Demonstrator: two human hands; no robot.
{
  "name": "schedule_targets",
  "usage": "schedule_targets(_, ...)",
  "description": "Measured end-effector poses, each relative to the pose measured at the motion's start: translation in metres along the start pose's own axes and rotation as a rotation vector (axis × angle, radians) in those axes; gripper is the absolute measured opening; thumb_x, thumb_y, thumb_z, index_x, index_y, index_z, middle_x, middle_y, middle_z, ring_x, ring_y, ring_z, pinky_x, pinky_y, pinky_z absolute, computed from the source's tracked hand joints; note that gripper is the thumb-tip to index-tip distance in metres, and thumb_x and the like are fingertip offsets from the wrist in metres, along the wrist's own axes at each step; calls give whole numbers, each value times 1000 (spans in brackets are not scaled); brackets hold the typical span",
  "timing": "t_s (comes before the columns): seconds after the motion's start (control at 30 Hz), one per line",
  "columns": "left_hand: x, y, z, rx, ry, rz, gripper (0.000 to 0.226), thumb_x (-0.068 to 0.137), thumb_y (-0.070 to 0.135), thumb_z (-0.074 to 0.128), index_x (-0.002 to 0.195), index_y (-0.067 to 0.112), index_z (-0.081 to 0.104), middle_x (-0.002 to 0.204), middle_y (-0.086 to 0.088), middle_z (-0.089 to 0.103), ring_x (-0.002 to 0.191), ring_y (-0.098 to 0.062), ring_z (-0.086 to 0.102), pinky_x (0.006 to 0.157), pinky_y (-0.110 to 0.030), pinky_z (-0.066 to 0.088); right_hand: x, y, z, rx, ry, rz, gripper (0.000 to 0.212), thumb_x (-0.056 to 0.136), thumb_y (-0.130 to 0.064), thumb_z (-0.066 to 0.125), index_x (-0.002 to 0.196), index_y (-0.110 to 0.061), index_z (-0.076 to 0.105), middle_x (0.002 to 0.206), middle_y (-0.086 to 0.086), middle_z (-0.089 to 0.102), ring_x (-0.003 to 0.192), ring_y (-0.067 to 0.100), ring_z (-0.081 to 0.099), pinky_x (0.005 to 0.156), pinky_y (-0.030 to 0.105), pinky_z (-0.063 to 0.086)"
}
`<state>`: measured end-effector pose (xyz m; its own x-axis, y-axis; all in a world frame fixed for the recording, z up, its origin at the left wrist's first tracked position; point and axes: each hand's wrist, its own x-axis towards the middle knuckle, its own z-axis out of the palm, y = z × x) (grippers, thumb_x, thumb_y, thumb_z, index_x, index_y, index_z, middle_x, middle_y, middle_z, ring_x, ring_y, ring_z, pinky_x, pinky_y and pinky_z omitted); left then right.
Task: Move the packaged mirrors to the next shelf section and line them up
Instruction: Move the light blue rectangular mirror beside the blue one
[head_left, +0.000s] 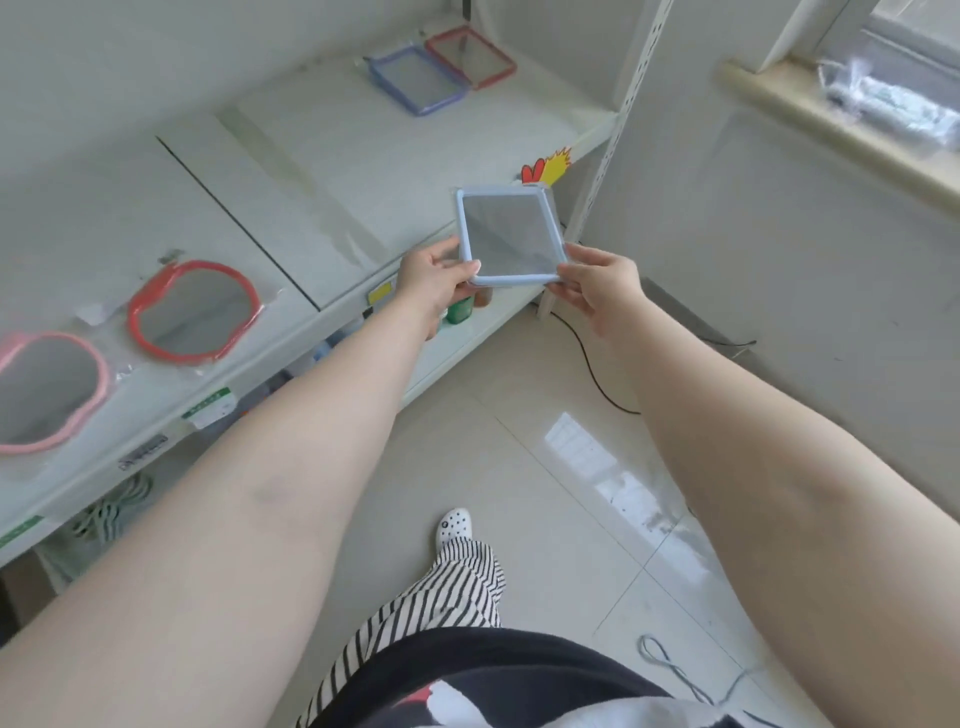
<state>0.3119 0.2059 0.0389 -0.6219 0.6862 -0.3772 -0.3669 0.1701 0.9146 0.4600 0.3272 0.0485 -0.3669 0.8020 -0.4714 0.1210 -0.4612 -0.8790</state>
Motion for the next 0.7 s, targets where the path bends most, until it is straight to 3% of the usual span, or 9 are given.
schedule_targets(0.17,59,27,14,21,-24,6,57,86,-4,63,139,7,47,123,-17,63,77,-14,67,75,-23,60,47,-37,12,6,45,-2,41,85,5,64,123,-7,62,123,15,63,83,24,73,80,30,60)
schedule_targets(0.27,86,41,26,17,-42,17,57,86,-5,62,139,7,46,119,-17,63,79,-13,65,67,-17,58,71,-55,14,21,61,-10,40,85,6,64,123,-6,62,120,15,63,87,25,73,81,30,60)
schedule_targets(0.43,123,56,41,0,-38,-6,59,87,-5,61,141,7,43,120,-14,63,84,-16,66,67,-17,59,110,-77,18,19,38,11,39,86,6,62,124,-6,62,104,11,65,80,23,73,79,30,61)
schedule_targets(0.53,149,61,53,-6,-13,-8,59,86,-5,61,141,7,42,114,-12,65,78,-12,67,64,-16,58,143,-90,17,-3,21,41,39,86,5,63,124,-8,62,106,14,67,79,23,74,82,32,60)
schedule_targets(0.7,194,72,73,-53,84,2,62,85,-4,64,142,5,41,107,-10,64,79,-12,67,69,-18,59,203,-120,21,-81,-61,49,37,88,4,61,122,-9,63,89,7,67,72,19,72,90,36,57)
